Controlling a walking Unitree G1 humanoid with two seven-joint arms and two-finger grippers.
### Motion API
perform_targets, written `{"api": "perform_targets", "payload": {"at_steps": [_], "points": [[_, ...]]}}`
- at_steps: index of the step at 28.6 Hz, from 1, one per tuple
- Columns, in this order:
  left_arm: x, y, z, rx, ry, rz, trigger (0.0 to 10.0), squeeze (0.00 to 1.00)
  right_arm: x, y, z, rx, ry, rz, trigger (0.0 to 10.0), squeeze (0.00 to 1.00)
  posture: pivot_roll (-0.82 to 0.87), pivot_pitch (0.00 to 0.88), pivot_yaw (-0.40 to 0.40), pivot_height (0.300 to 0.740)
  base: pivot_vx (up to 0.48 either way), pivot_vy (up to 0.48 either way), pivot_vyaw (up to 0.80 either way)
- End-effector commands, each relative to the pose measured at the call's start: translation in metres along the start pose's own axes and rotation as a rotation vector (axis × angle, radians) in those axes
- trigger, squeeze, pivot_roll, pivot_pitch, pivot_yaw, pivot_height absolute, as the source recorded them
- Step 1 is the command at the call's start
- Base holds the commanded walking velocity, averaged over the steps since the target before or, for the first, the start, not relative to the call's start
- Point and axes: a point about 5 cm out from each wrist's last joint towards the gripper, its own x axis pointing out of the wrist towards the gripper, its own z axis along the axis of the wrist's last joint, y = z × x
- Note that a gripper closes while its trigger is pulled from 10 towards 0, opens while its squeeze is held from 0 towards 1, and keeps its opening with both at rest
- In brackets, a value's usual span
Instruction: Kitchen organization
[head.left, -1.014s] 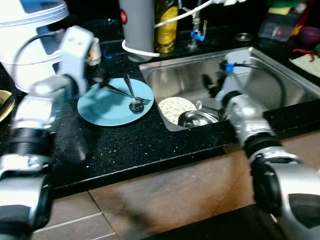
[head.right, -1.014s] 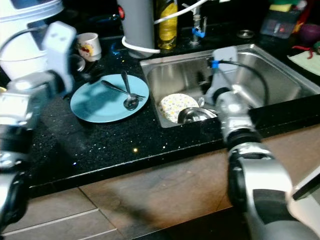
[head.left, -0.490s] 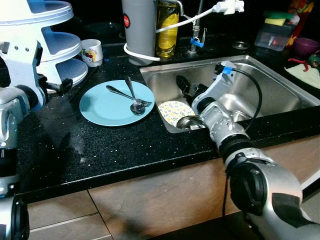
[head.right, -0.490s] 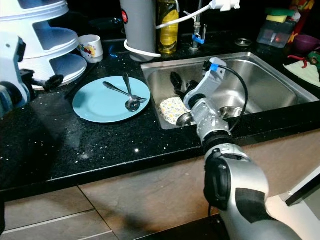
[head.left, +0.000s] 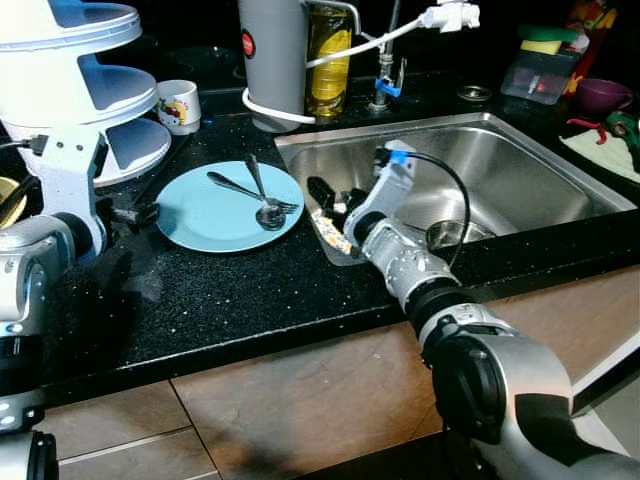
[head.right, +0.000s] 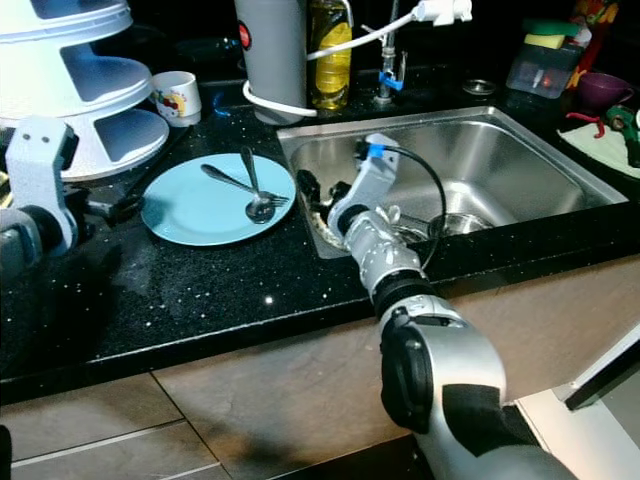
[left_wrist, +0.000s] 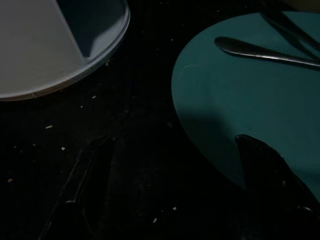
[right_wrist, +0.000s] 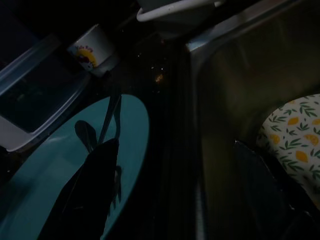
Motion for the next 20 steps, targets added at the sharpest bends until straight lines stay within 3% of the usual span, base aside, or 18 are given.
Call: {"api": "perform_targets", "payload": {"at_steps": [1,9,13,20], "points": [[-0.004,0.005,-0.007,-0.007,0.031,0.022,10.0,0.00,0.002,0.007,-0.007,0.001,0.035,0.011,10.0,0.00,0.06,0.219,-0.056,0.740,0.000,0.000,0.00],[-0.010,0.006,-0.008,-0.011,0.037,0.037,10.0,0.00,0.006,0.018,-0.008,0.061,0.043,0.041,10.0,0.00,0.06,0.226,-0.075,0.740,0.000,0.000,0.00],[-0.013,0.007,-0.009,-0.004,0.038,0.041,10.0,0.00,0.010,0.039,-0.010,0.086,0.056,0.128,10.0,0.00,0.06,0.229,-0.082,0.740,0.000,0.000,0.00],[-0.015,0.005,-0.013,0.006,0.052,0.036,10.0,0.00,0.011,0.054,-0.023,0.044,0.131,0.235,10.0,0.00,0.06,0.232,-0.089,0.740,0.000,0.000,0.00]]}}
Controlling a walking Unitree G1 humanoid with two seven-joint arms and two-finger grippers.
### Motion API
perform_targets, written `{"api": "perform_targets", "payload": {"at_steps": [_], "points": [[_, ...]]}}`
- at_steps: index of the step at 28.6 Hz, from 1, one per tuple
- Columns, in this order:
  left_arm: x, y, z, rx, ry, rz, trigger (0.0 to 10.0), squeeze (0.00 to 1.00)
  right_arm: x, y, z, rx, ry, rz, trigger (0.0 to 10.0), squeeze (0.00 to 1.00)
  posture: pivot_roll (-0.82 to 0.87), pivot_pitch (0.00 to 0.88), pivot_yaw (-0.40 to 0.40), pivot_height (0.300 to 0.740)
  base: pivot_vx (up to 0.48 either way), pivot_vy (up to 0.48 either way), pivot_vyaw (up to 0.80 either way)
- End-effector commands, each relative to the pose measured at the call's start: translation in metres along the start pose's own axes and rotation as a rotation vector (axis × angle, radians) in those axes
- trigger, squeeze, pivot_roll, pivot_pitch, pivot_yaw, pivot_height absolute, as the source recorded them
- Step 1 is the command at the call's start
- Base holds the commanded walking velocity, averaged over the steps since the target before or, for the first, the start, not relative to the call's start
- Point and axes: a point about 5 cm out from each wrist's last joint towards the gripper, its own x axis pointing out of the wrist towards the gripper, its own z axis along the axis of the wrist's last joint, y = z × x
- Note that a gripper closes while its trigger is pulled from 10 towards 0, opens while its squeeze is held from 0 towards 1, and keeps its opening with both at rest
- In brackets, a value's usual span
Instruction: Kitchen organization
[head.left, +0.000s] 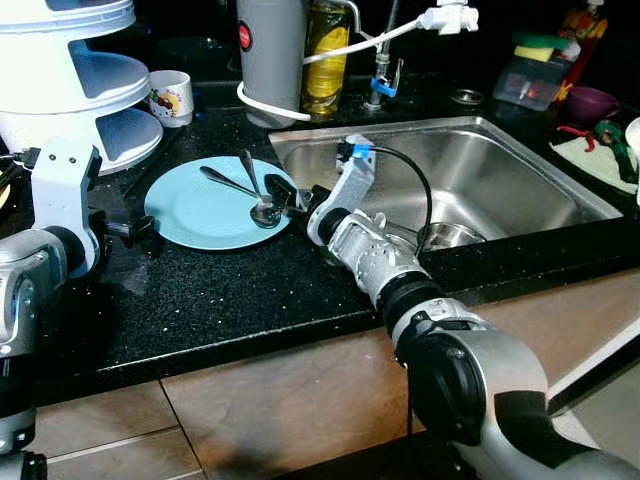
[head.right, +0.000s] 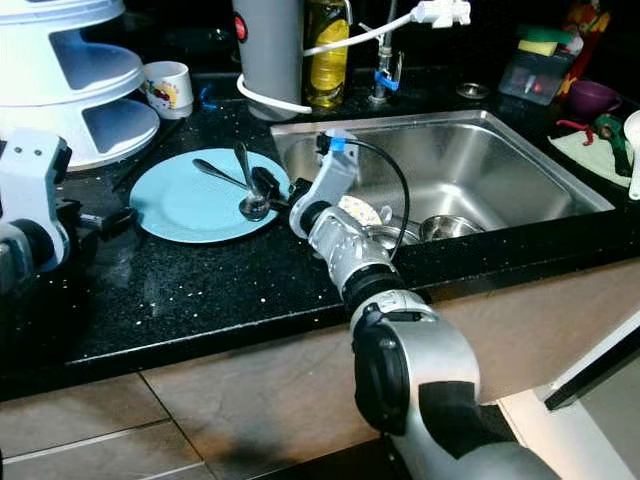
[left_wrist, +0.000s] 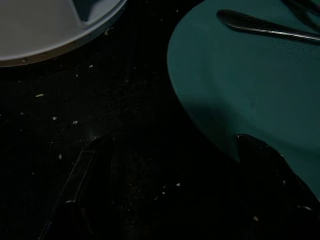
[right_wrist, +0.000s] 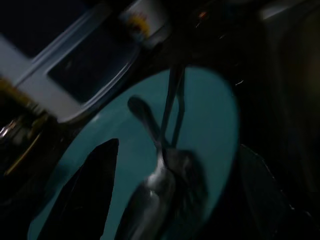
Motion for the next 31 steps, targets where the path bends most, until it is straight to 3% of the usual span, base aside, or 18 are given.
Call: {"api": "perform_targets", "payload": {"at_steps": [1,7,12,17,27,31], "points": [[-0.003,0.003,-0.005,0.000,0.029,0.003,10.0,0.00,0.002,0.007,-0.009,-0.009,0.048,0.043,10.0,0.00,0.06,0.232,-0.089,0.740,0.000,0.000,0.00],[-0.003,0.002,-0.006,0.005,0.034,0.001,10.0,0.00,0.003,0.014,-0.017,-0.010,0.097,0.115,10.0,0.00,0.06,0.231,-0.088,0.740,0.000,0.000,0.00],[-0.003,0.003,-0.005,0.023,0.037,-0.001,10.0,0.00,0.003,0.026,-0.022,0.011,0.158,0.265,10.0,0.00,0.06,0.229,-0.087,0.740,0.000,0.000,0.00],[-0.004,0.008,-0.004,0.037,0.032,0.013,10.0,0.00,-0.001,0.035,-0.021,0.095,0.197,0.436,10.0,0.00,0.06,0.226,-0.084,0.740,0.000,0.000,0.00],[-0.007,0.022,0.001,0.068,0.023,0.059,10.0,0.00,-0.014,0.029,-0.018,0.130,0.240,0.571,10.0,0.00,0.06,0.198,-0.075,0.740,0.000,0.000,0.00],[-0.012,0.032,0.006,0.098,0.030,0.074,10.0,0.00,-0.035,0.016,-0.025,0.110,0.315,0.642,10.0,0.00,0.06,0.186,-0.070,0.740,0.000,0.000,0.00]]}}
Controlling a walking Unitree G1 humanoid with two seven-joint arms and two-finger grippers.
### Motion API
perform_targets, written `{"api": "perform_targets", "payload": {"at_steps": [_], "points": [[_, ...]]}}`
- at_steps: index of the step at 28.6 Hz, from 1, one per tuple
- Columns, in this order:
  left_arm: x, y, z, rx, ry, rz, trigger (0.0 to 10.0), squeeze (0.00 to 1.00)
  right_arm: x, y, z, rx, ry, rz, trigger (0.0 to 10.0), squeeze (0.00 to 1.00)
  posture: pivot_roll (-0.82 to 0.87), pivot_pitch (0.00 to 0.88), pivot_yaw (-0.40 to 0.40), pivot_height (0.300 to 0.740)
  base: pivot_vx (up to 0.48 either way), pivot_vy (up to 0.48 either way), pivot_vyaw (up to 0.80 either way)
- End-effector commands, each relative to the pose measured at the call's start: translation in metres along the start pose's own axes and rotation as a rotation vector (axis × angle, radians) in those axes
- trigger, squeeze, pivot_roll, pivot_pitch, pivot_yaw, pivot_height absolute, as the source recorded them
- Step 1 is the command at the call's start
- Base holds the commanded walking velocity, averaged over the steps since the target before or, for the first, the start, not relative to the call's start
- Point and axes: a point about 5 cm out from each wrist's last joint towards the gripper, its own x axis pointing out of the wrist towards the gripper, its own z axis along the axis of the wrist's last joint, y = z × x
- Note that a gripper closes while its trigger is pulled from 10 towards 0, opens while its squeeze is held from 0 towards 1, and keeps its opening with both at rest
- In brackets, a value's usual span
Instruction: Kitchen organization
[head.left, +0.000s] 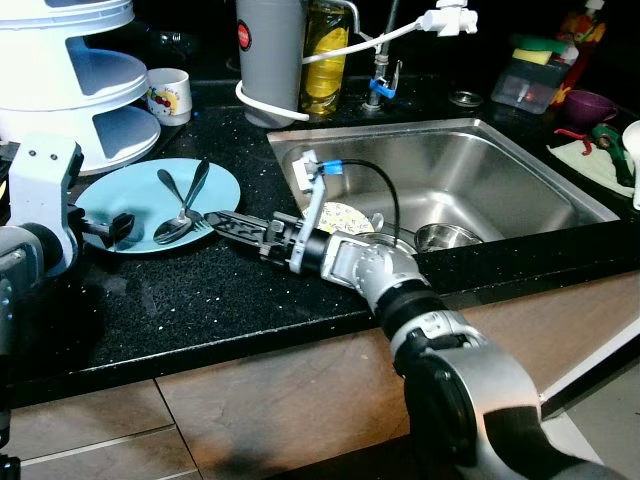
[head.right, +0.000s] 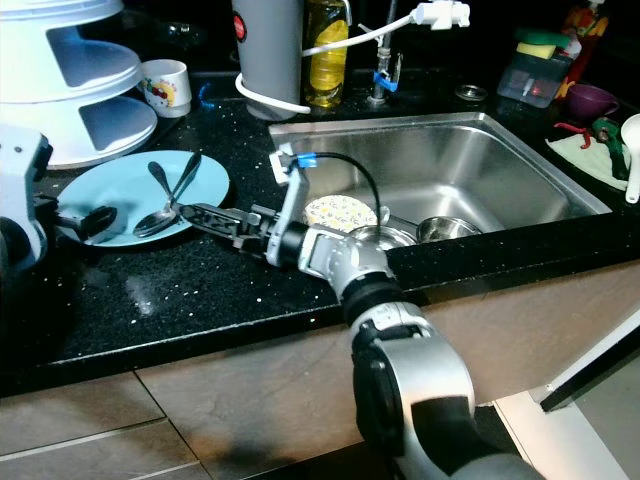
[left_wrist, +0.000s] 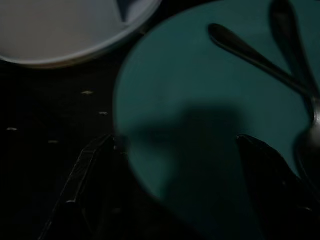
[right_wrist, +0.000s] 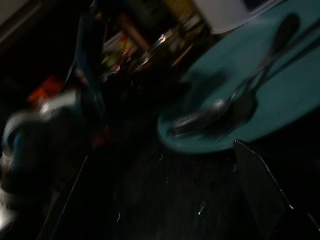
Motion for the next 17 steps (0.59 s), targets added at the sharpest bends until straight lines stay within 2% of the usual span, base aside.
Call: {"api": "perform_targets", "payload": {"at_steps": [1,2,3,6,7,8,9,10,12,13,14,15,16,17], "points": [[-0.004,0.009,-0.001,0.025,0.013,0.020,10.0,0.00,-0.008,0.000,-0.007,0.014,0.031,0.013,10.0,0.00,0.06,0.186,-0.070,0.740,0.000,0.000,0.00],[-0.007,0.016,0.002,0.041,0.016,0.042,10.0,0.00,-0.017,-0.002,-0.008,0.005,0.038,0.000,10.0,0.00,0.07,0.179,-0.065,0.740,0.000,0.000,0.00],[-0.007,0.016,0.002,0.041,0.016,0.042,10.0,0.00,-0.017,-0.002,-0.008,0.005,0.038,0.000,10.0,0.00,0.07,0.179,-0.065,0.740,0.000,0.000,0.00],[-0.013,0.034,0.014,0.071,-0.001,0.137,10.0,0.00,-0.035,-0.004,0.002,-0.030,0.001,-0.051,10.0,0.00,0.07,0.179,-0.065,0.740,0.000,0.000,0.00],[-0.014,0.041,0.024,0.089,-0.039,0.185,10.0,0.00,-0.042,-0.006,0.012,-0.063,-0.048,-0.104,10.0,0.00,0.07,0.179,-0.065,0.740,0.000,0.000,0.00],[-0.016,0.046,0.041,0.119,-0.116,0.239,10.0,0.00,-0.054,-0.010,0.032,-0.128,-0.150,-0.208,10.0,0.00,0.07,0.179,-0.065,0.740,0.000,0.000,0.00],[-0.016,0.045,0.047,0.130,-0.146,0.247,10.0,0.00,-0.059,-0.011,0.038,-0.153,-0.191,-0.250,10.0,0.00,0.07,0.179,-0.065,0.740,0.000,0.000,0.00],[-0.015,0.042,0.054,0.119,-0.180,0.242,10.0,0.00,-0.064,-0.012,0.046,-0.185,-0.240,-0.306,10.0,0.00,0.07,0.178,-0.051,0.740,0.000,0.000,0.00],[-0.008,0.026,0.072,0.015,-0.273,0.188,10.0,0.00,-0.077,-0.013,0.060,-0.323,-0.319,-0.481,10.0,0.00,0.07,0.182,-0.047,0.740,0.000,0.000,0.00],[-0.008,0.026,0.072,0.015,-0.273,0.188,10.0,0.00,-0.077,-0.013,0.060,-0.323,-0.319,-0.481,10.0,0.00,0.07,0.182,-0.047,0.740,0.000,0.000,0.00],[-0.004,0.020,0.075,-0.036,-0.286,0.171,10.0,0.00,-0.081,-0.013,0.062,-0.367,-0.328,-0.525,10.0,0.00,0.07,0.182,-0.047,0.740,0.000,0.000,0.00],[0.007,0.007,0.075,-0.120,-0.270,0.130,10.0,0.00,-0.085,-0.013,0.063,-0.429,-0.325,-0.569,10.0,0.00,0.07,0.183,-0.045,0.740,0.000,0.000,0.00],[0.007,0.007,0.075,-0.120,-0.270,0.130,10.0,0.00,-0.085,-0.013,0.063,-0.429,-0.325,-0.569,10.0,0.00,0.07,0.183,-0.045,0.740,0.000,0.000,0.00],[0.019,-0.007,0.071,-0.198,-0.235,0.098,10.0,0.00,-0.087,-0.012,0.063,-0.458,-0.326,-0.593,10.0,0.00,0.07,0.183,-0.042,0.740,0.000,0.000,0.00]]}}
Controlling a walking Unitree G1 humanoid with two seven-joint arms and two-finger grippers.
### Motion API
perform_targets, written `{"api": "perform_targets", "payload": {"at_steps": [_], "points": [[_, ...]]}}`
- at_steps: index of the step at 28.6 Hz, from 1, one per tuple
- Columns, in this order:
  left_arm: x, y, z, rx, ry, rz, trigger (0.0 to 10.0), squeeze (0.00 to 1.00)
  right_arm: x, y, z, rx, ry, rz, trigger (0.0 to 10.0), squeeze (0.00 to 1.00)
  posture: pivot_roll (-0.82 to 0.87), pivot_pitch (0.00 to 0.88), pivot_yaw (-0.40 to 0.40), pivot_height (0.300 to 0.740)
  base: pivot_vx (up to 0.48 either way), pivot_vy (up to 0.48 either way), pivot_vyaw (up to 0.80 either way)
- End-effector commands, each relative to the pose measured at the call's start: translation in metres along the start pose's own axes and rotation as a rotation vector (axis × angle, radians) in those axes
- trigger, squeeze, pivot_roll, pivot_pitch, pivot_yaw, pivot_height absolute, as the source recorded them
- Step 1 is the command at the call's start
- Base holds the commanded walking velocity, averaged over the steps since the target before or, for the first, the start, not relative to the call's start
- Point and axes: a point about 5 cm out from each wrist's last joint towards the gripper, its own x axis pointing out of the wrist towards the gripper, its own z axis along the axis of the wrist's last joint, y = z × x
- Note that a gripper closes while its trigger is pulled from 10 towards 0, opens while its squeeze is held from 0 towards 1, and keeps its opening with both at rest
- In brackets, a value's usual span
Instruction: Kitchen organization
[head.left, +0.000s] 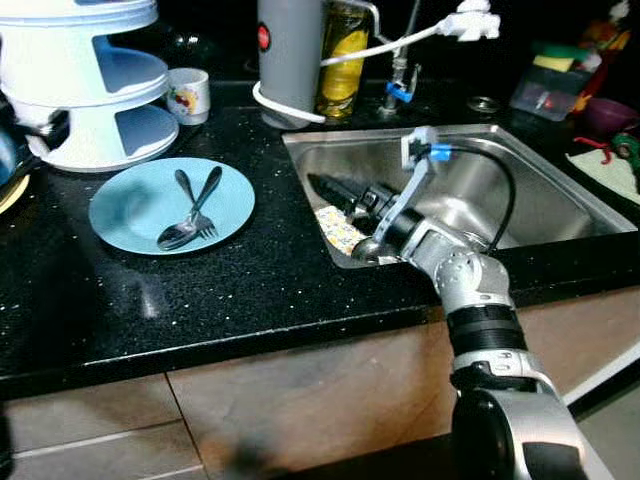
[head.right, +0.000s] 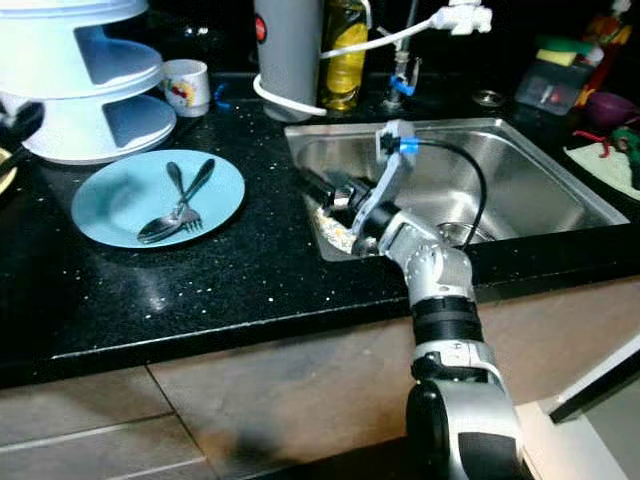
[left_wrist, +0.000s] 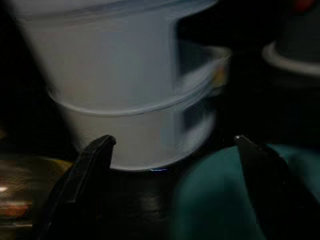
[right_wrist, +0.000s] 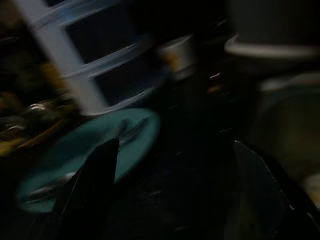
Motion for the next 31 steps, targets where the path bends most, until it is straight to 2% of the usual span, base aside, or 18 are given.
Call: {"api": "perform_targets", "payload": {"at_steps": [1,3,5,6,9,10,17,23,24,26,27,29,30,31], "points": [[0.007,-0.009,-0.016,-0.070,0.081,-0.006,10.0,0.00,-0.003,-0.001,-0.002,-0.057,0.001,-0.035,10.0,0.00,0.07,0.183,-0.042,0.740,0.000,0.000,0.00],[0.021,-0.037,-0.037,-0.169,0.173,-0.025,10.0,0.00,-0.006,-0.002,-0.002,-0.068,-0.015,-0.058,10.0,0.00,0.06,0.185,-0.038,0.740,0.000,0.000,0.00],[0.031,-0.057,-0.055,-0.213,0.247,-0.025,10.0,0.00,-0.009,-0.002,-0.001,-0.073,-0.032,-0.072,10.0,0.00,0.06,0.188,-0.031,0.740,0.000,0.000,0.00],[0.031,-0.057,-0.055,-0.213,0.247,-0.025,10.0,0.00,-0.009,-0.002,-0.001,-0.073,-0.032,-0.072,10.0,0.00,0.06,0.188,-0.031,0.740,0.000,0.000,0.00],[0.040,-0.083,-0.078,-0.267,0.396,-0.080,10.0,0.00,-0.010,0.008,0.008,-0.123,-0.057,-0.029,10.0,0.00,0.05,0.195,-0.012,0.740,0.000,0.000,0.00],[0.042,-0.088,-0.081,-0.246,0.414,-0.096,10.0,0.00,-0.011,0.012,0.010,-0.134,-0.059,-0.008,10.0,0.00,0.05,0.198,-0.003,0.740,0.000,0.000,0.00],[0.044,-0.099,-0.087,-0.235,0.481,-0.131,10.0,0.00,-0.016,0.016,0.016,-0.177,-0.044,0.031,10.0,0.00,0.03,0.202,0.017,0.740,0.000,0.000,0.00],[0.047,-0.096,-0.092,-0.209,0.502,-0.122,10.0,0.00,-0.018,0.014,0.019,-0.158,-0.038,0.029,10.0,0.00,0.04,0.202,0.018,0.740,0.000,0.000,0.00],[0.048,-0.092,-0.092,-0.179,0.500,-0.114,2.1,0.00,-0.018,0.014,0.019,-0.149,-0.041,0.027,10.0,0.00,0.04,0.200,0.017,0.740,0.000,0.000,0.00],[0.048,-0.091,-0.092,-0.163,0.498,-0.109,2.1,0.00,-0.018,0.014,0.020,-0.148,-0.041,0.027,10.0,0.00,0.04,0.200,0.017,0.740,0.000,0.000,0.00],[0.049,-0.089,-0.092,-0.151,0.493,-0.106,0.0,0.00,-0.018,0.013,0.020,-0.149,-0.039,0.026,10.0,0.00,0.04,0.200,0.017,0.740,0.000,0.000,0.00],[0.049,-0.084,-0.090,-0.134,0.482,-0.096,0.0,0.00,-0.018,0.013,0.020,-0.150,-0.038,0.025,10.0,0.00,0.04,0.197,0.015,0.740,0.000,0.000,0.00],[0.050,-0.083,-0.090,-0.122,0.479,-0.093,6.8,0.00,-0.018,0.013,0.020,-0.151,-0.037,0.025,10.0,0.00,0.04,0.196,0.014,0.740,0.000,0.000,0.00],[0.050,-0.082,-0.089,-0.116,0.473,-0.093,10.0,0.00,-0.018,0.013,0.020,-0.152,-0.036,0.025,10.0,0.00,0.04,0.191,0.013,0.740,0.000,0.000,0.00]]}}
